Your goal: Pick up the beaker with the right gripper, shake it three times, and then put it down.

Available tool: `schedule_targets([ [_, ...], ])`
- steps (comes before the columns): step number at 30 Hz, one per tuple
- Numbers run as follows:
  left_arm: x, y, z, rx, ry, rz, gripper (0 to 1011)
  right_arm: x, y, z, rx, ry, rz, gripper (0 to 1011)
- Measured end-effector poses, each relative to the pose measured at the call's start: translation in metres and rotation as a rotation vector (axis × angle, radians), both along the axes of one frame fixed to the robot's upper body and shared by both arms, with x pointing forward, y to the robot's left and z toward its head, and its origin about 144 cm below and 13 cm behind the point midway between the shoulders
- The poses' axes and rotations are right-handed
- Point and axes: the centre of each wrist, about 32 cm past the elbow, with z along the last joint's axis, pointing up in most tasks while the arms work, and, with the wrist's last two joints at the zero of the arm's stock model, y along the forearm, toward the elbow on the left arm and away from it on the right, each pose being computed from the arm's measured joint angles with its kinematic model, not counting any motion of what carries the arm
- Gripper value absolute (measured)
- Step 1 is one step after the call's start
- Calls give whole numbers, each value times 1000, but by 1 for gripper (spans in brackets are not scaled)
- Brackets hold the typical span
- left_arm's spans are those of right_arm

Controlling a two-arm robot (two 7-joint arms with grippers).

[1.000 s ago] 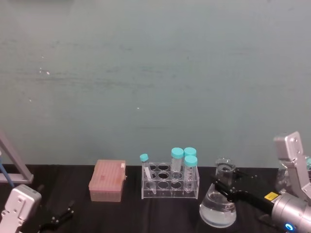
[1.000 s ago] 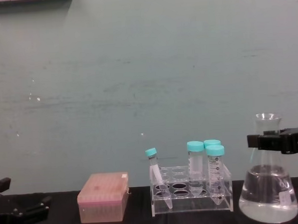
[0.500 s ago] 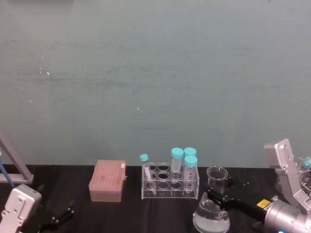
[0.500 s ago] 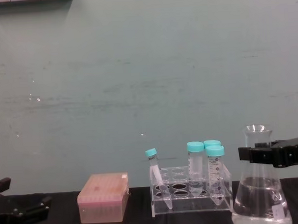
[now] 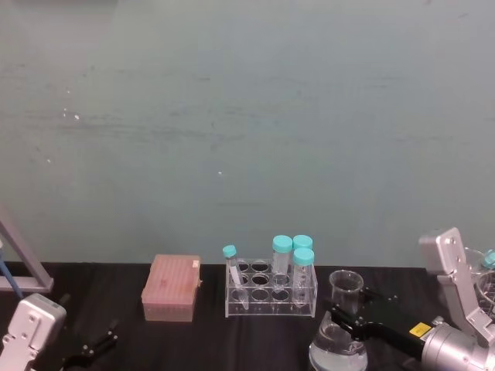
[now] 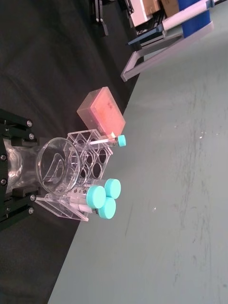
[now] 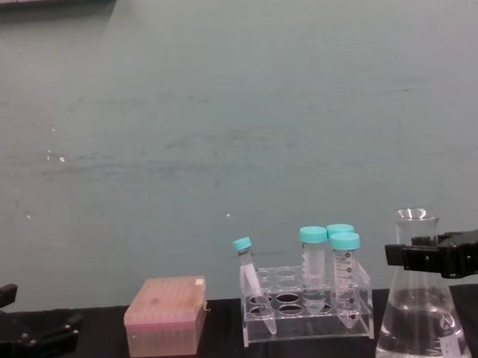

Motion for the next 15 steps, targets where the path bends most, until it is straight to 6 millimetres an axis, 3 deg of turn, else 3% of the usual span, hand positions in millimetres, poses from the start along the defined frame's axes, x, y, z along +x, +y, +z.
schedule_targets([
  [15, 0, 0, 0, 0, 0, 0, 1000, 0, -1, -2, 1, -3, 2, 453],
])
